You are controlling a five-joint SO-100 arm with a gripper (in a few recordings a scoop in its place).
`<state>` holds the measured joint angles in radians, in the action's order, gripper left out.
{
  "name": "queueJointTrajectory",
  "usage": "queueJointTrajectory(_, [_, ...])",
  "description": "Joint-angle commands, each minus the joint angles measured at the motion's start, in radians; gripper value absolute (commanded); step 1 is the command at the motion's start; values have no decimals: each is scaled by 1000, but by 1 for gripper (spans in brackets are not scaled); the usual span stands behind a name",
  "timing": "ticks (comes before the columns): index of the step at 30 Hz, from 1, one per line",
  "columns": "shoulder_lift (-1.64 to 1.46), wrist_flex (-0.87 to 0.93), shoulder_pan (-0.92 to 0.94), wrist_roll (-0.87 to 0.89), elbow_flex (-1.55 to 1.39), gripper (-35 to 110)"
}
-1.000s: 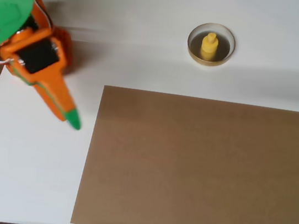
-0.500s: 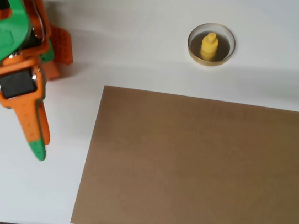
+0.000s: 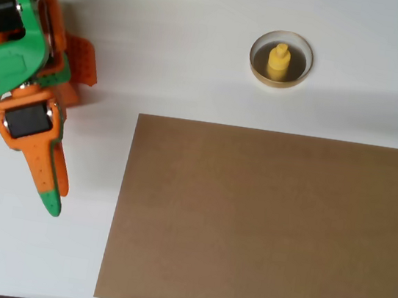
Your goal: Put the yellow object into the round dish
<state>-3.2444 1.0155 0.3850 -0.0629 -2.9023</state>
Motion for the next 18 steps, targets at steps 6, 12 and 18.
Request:
queueJointTrajectory(6, [-20,-31,29,0,-46,26])
queueJointTrajectory(12, [-21,-21,51,20,-64,23])
queueJointTrajectory(18, [-21,-14,52,6,-61,12])
